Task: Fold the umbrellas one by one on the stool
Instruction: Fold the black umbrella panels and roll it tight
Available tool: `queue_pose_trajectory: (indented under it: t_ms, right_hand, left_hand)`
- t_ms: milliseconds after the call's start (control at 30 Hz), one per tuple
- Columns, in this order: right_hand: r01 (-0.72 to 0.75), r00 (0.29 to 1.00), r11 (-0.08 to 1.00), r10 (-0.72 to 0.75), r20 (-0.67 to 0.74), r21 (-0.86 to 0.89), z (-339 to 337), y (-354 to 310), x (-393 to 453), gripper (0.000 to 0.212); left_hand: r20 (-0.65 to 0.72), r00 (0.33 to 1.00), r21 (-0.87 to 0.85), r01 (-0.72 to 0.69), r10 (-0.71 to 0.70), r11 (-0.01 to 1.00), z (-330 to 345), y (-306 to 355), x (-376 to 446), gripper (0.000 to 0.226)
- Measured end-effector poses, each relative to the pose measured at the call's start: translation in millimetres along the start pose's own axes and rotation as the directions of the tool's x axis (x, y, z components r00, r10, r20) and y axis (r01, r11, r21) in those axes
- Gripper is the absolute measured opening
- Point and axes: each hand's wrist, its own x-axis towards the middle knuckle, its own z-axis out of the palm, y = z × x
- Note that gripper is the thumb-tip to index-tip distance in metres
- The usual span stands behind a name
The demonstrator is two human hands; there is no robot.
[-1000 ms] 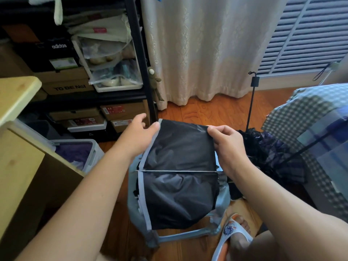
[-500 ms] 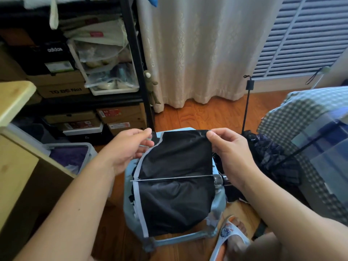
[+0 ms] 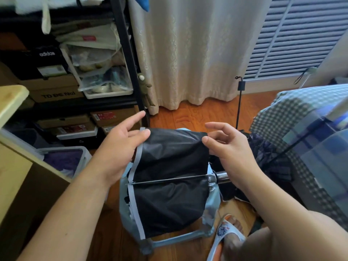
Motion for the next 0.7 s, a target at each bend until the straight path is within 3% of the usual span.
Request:
queue_pose_trajectory:
  t_ms: [133, 467, 700]
  right_hand:
    - [0.038, 0.999, 0.998, -0.037, 0.028, -0.048, -3.2, 0.3, 2.0, 0.030]
    - [0.096, 0.988, 0.973, -0.068, 0.139, -0.209, -3.7, -8.6, -7.2, 0.045]
    - [0.154, 0.979, 0.954, -0.112, 0.168, -0.258, -2.9, -9.3, -7.5, 0.048]
  left_hand:
    - [-0.014, 0.977, 0.221, -0.207, 0.215, 0.953, 0.2, -0.1, -7.1, 0.043]
    - [0.003, 0.923, 0.189, -0.378, 0.385, 0.906, -1.6, -0.3, -20.6, 0.037]
    - [0.020, 0.891, 0.275, -0.441, 0.454, 0.854, -5.4, -4.3, -22.6, 0.036]
